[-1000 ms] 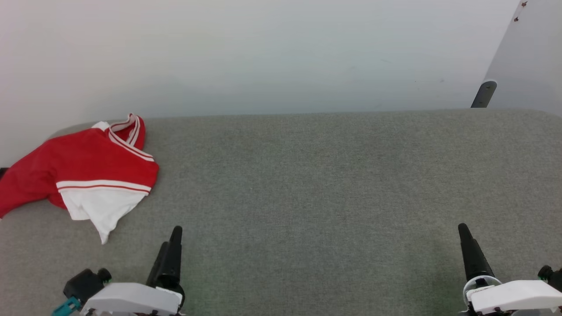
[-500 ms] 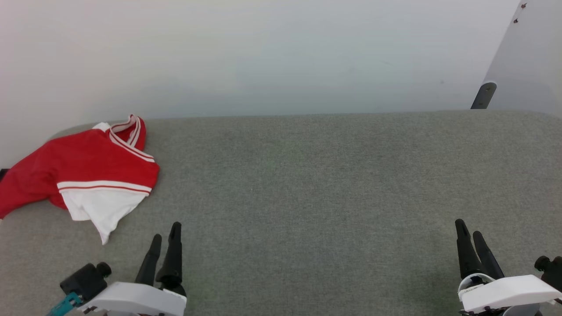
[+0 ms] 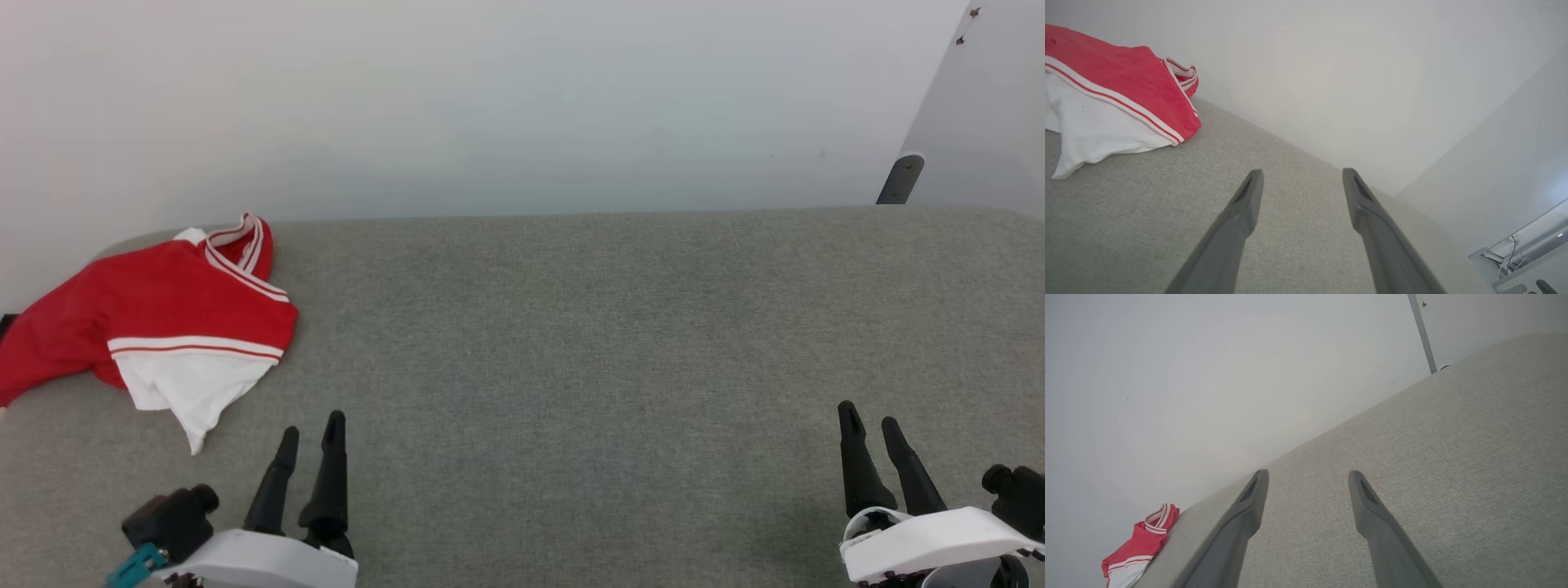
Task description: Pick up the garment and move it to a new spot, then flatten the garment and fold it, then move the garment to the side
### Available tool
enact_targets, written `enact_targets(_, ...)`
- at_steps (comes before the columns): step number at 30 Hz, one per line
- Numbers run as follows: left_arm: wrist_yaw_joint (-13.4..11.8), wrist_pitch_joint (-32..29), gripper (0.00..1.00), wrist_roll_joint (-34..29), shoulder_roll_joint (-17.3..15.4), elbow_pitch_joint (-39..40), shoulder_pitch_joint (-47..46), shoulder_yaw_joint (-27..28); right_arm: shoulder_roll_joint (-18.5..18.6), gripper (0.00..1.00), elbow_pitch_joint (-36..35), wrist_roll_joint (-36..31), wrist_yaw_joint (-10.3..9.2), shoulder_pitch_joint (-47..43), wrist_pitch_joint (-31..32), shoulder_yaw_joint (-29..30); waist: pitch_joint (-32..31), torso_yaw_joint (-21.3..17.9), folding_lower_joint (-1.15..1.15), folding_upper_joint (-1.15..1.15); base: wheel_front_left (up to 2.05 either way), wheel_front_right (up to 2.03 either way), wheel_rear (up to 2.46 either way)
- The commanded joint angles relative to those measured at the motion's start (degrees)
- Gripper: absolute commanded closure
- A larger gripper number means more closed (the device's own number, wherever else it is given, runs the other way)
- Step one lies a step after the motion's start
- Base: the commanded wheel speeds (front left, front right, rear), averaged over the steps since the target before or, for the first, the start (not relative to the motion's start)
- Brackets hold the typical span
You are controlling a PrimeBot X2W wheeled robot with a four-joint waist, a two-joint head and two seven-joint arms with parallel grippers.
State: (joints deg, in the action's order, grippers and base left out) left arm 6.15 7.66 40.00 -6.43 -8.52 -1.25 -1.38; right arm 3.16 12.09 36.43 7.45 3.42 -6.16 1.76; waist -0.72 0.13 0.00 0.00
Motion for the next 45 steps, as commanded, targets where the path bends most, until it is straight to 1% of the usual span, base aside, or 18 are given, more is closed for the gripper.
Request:
enact_targets(1,0.58,0.48,0.0,-1.51,-0.41,0.72,-0.29,-0.15,0.06,0.0,-0.87,-1.54,0.04,0.9,-0.55,-0.1,0.01,0.01,0.0,0.0,0.0,0.0,0.0)
enact_targets(27,1.26,4.06,0.0,-14.88,-0.78,2.41,0.36,-1.69,0.41,0.0,-2.17,-14.17,0.04,0.9,-3.49,-1.22,-0.44,0.24,0.0,0.0,0.0,0.0,0.0)
enact_targets(45,1.35,6.04,0.0,-21.35,-1.06,3.51,0.84,-2.37,0.18,0.0,-2.89,-21.84,0.05,0.54,-5.13,-1.17,-0.81,0.3,0.0,0.0,0.0,0.0,0.0)
